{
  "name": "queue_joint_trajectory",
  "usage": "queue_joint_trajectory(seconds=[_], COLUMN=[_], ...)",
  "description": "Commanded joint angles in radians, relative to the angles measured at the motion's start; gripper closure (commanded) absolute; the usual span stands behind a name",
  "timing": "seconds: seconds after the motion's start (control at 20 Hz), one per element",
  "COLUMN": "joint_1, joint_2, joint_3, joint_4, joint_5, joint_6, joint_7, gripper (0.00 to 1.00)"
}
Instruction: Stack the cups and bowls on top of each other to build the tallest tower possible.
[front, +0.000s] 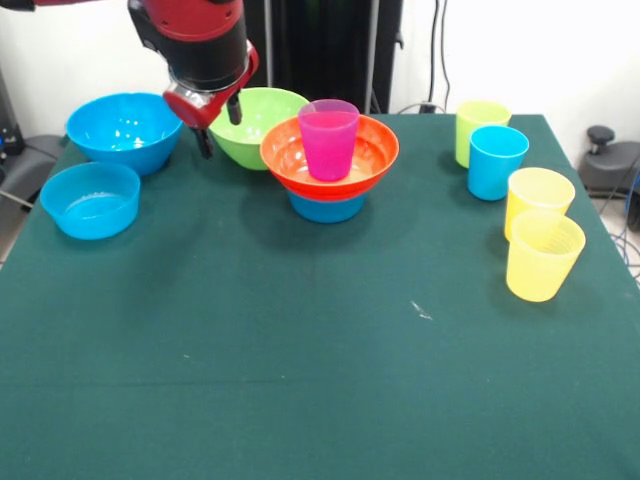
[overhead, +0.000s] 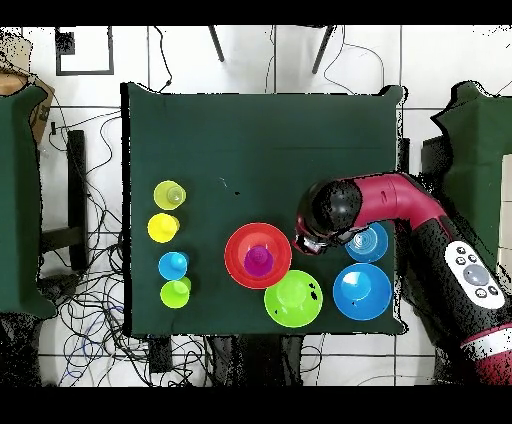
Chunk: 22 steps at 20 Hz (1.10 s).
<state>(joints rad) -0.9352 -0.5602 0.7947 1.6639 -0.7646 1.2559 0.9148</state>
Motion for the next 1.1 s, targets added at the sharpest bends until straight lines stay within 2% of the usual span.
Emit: queue_joint_trajectory(seconds=[0.05,0.1,0.15,0.25,1.1], joint_1=[0.023,0.058,0.062,0.025,0.022], joint_2=[0.041,0.044,0.041,0.044,0.081], joint_3=[-0.078,-0.070,-0.068,-0.080,-0.100], joint_4=[-0.041,-0.051,-0.051,-0.045,-0.059], joint_5=[-0.090,-0.074,-0.069,-0.087,-0.099], joint_6=[0.084,0.097,0.104,0.093,0.066], joint_7=[-0.217,-0.187,-0.185,-0.217,-0.224], gripper=[0.00,0.00,0.00,0.00,0.00])
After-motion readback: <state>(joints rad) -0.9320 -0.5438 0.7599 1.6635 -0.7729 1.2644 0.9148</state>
